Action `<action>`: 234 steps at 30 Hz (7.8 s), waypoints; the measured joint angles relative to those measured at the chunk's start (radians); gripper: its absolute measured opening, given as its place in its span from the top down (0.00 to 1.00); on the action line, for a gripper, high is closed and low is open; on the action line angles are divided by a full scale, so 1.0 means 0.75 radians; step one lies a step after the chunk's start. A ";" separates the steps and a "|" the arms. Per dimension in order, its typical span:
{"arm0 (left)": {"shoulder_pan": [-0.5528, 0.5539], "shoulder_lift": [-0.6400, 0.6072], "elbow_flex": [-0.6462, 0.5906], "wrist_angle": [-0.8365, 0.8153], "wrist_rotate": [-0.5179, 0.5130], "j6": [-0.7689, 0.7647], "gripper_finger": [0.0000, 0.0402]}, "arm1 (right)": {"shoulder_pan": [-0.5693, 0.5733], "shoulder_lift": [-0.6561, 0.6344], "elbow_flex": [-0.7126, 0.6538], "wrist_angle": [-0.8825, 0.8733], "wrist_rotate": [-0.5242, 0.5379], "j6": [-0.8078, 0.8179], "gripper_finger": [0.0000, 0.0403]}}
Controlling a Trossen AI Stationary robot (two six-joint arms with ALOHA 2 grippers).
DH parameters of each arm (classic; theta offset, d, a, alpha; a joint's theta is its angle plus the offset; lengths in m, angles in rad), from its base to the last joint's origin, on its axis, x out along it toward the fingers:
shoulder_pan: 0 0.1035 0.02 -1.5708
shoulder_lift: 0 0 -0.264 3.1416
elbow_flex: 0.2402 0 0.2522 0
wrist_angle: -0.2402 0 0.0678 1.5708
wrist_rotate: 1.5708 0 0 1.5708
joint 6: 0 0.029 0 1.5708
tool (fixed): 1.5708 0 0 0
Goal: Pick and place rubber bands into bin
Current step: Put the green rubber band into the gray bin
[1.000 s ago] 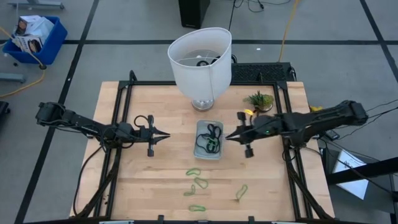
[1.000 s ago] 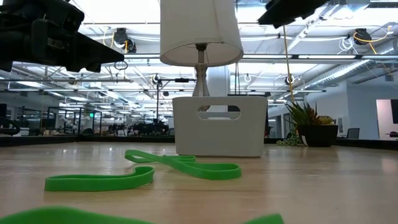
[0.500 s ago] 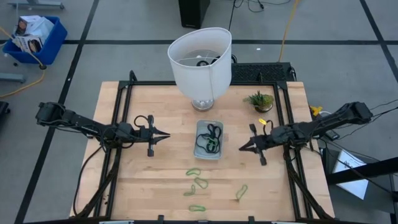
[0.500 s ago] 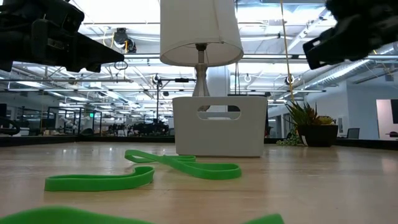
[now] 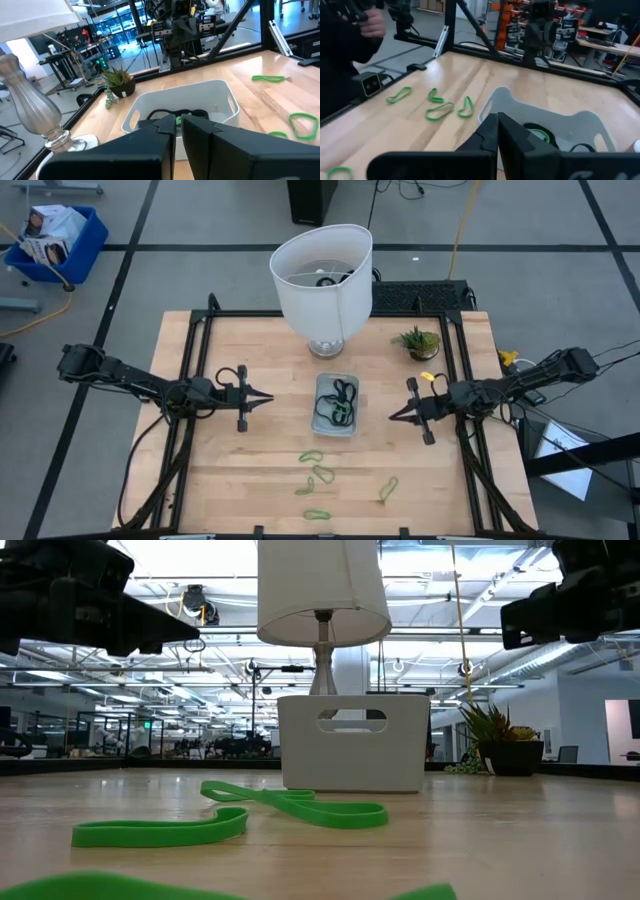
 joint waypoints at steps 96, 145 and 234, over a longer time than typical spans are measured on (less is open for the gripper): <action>-0.460 1.130 1.066 -1.016 -0.193 -0.279 0.99 | -0.167 -0.257 -0.134 0.228 -0.129 -0.031 1.00; -0.067 -0.008 0.331 -0.454 -0.001 -0.162 1.00 | -0.166 -0.240 -0.162 0.242 0.004 -0.044 1.00; -0.293 0.191 0.825 -0.975 -0.388 -0.211 0.99 | -0.166 -0.229 -0.166 0.228 0.001 0.006 1.00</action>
